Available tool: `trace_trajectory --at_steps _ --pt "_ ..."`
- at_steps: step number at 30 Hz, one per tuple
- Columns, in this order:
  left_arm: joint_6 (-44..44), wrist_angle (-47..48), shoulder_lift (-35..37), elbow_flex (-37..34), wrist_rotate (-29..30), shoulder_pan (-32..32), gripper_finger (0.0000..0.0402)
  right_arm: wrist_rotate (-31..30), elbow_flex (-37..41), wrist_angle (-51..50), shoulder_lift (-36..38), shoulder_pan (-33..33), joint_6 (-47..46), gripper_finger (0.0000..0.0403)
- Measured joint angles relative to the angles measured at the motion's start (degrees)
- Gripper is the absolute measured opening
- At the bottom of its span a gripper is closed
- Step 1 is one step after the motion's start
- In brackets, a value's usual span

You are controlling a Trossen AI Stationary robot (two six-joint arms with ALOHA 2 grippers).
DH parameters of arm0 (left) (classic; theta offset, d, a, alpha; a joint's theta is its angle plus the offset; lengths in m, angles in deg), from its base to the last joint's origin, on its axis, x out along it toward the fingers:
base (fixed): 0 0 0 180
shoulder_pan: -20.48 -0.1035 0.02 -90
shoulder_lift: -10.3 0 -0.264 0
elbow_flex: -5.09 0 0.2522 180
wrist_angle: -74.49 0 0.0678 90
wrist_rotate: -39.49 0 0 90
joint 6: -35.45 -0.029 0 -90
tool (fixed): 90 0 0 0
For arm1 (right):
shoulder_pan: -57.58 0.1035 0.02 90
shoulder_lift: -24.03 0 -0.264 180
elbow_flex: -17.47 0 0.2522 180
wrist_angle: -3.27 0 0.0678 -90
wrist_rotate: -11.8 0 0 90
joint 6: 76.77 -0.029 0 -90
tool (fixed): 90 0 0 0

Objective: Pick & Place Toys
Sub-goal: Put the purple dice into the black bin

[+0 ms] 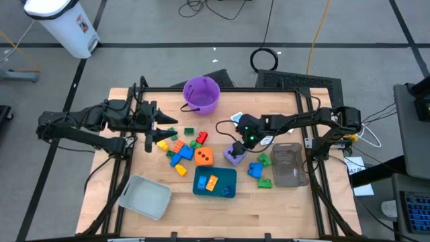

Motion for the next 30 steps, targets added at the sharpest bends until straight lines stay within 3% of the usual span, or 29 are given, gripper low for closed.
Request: trace_trajectory --at_steps 6,30 --pt "0.0 0.01 0.0 0.0 0.0 -0.01 0.0232 -0.09 0.03 -0.19 -0.04 0.0 0.02 0.0296" --pt "-0.09 0.05 0.0 0.0 0.11 -0.06 0.0232 -1.15 0.11 2.34 7.36 -0.34 0.12 0.0279"
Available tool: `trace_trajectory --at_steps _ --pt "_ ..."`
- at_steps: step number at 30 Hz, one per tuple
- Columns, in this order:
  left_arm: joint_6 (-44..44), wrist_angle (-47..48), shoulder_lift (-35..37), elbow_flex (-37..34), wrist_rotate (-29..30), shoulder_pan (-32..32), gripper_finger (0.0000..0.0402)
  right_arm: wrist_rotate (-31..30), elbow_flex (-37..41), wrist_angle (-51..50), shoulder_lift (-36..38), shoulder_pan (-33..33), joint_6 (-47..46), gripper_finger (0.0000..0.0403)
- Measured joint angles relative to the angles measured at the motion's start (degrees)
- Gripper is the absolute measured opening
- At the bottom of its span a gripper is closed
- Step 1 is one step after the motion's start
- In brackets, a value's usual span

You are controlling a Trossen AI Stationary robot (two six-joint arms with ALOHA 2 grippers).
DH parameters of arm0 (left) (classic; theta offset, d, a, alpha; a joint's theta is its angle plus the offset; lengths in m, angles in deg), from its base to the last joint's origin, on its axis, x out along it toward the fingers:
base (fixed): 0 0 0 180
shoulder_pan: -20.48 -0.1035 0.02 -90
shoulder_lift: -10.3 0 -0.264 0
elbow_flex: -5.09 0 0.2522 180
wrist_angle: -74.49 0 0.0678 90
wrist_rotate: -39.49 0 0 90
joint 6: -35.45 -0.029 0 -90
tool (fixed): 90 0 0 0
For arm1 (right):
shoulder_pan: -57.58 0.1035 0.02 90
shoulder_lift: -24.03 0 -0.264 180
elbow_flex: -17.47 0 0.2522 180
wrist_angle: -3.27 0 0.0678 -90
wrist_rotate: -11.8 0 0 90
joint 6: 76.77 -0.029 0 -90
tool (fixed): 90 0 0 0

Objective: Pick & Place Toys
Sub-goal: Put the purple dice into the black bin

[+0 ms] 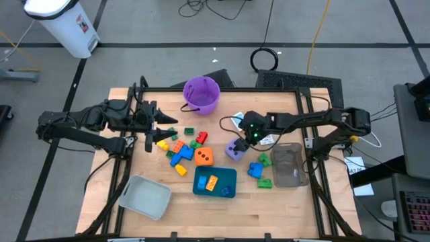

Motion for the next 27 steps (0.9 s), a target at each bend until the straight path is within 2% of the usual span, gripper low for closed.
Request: trace_trajectory --at_steps 11,18,27 --pt "0.06 -0.02 0.0 0.0 -0.04 -1.28 0.0232 -4.38 0.01 -2.38 13.18 -0.38 -1.35 0.0261" --pt "0.06 -0.02 0.0 0.0 -0.09 -1.4 0.0232 -5.88 -0.02 -12.78 24.06 -0.36 -3.95 0.0243" --pt "-0.24 -0.02 0.0 0.0 -0.22 -2.32 0.0232 -7.05 -0.07 -28.69 35.58 -0.25 -4.74 0.024"
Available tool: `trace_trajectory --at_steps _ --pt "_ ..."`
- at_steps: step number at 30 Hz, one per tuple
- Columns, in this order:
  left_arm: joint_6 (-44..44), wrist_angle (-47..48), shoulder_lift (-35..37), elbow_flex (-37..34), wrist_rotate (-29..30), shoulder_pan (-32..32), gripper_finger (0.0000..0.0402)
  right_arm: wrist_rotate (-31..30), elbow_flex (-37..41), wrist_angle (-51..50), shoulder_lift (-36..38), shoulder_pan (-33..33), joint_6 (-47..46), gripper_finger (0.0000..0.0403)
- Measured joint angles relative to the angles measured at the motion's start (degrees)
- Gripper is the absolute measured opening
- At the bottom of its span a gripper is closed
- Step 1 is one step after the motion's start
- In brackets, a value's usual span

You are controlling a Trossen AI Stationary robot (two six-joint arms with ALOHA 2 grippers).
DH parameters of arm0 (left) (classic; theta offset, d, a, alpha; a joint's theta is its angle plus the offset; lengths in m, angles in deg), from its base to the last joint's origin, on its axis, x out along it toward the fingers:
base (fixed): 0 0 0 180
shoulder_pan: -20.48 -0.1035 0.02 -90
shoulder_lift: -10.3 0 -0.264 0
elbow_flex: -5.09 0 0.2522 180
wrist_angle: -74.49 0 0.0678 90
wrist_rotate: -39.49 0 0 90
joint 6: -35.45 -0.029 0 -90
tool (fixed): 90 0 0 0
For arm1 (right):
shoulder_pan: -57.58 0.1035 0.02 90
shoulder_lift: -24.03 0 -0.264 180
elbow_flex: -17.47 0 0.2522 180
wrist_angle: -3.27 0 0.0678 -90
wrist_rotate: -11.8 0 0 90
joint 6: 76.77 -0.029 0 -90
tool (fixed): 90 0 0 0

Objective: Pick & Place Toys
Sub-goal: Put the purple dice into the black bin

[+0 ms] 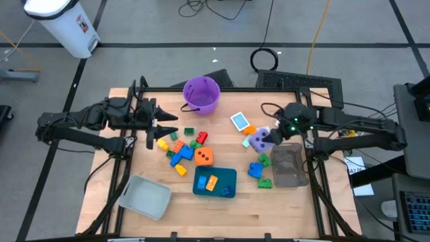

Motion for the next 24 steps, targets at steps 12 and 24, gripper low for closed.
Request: trace_trajectory --at_steps 12,24 --pt "0.15 0.04 0.0 0.0 -2.94 -3.51 0.0232 0.48 -0.08 -22.73 9.17 0.0 -2.3 0.0229" --pt "0.22 0.07 -0.11 0.0 -3.03 -5.53 0.0232 -2.03 0.01 -31.87 13.08 0.0 -4.06 0.0208"
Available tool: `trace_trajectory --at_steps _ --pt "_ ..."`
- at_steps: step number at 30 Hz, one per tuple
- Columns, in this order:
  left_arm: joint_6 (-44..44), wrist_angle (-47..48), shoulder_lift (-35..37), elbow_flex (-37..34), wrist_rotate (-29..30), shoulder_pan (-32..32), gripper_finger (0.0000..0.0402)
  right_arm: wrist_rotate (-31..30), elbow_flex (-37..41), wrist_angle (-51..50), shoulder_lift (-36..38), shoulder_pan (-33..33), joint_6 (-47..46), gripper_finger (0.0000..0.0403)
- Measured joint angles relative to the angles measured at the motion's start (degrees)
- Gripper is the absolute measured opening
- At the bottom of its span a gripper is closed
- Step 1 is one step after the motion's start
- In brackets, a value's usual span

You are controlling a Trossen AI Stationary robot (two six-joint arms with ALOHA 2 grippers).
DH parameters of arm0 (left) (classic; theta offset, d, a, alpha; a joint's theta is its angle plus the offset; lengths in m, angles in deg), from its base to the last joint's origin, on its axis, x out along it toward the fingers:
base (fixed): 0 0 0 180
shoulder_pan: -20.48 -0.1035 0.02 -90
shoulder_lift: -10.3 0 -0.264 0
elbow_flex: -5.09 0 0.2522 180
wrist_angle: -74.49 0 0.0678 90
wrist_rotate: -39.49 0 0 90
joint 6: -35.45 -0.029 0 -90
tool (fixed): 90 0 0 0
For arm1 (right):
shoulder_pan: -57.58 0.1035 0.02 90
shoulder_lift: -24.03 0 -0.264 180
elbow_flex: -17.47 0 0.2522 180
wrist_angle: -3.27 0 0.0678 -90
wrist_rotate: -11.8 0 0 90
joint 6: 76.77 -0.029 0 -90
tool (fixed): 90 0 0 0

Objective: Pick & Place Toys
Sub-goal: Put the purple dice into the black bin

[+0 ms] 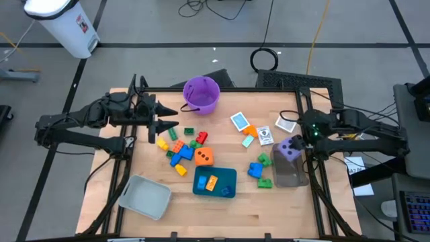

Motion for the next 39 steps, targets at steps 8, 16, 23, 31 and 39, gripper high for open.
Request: trace_trajectory --at_steps 8,16,23,31,39 --pt "0.29 -0.02 0.0 0.0 0.0 0.02 0.0232 -0.62 6.24 5.37 -0.05 0.02 1.26 0.0207" --pt "0.33 -0.04 0.0 0.0 0.02 0.02 0.0232 -0.74 9.28 8.37 -0.05 0.02 1.07 0.0207" --pt "0.39 -0.04 0.0 0.0 0.04 0.02 0.0232 -0.92 11.01 10.95 -0.05 0.02 -0.13 0.0207" --pt "0.5 -0.07 0.0 0.0 0.07 0.02 0.0232 -0.98 13.02 11.8 -0.05 0.02 -1.64 0.0211" --pt "0.48 -0.06 0.0 0.0 0.07 0.02 0.0232 -0.96 14.11 11.98 -0.05 0.0 -1.78 0.0237"
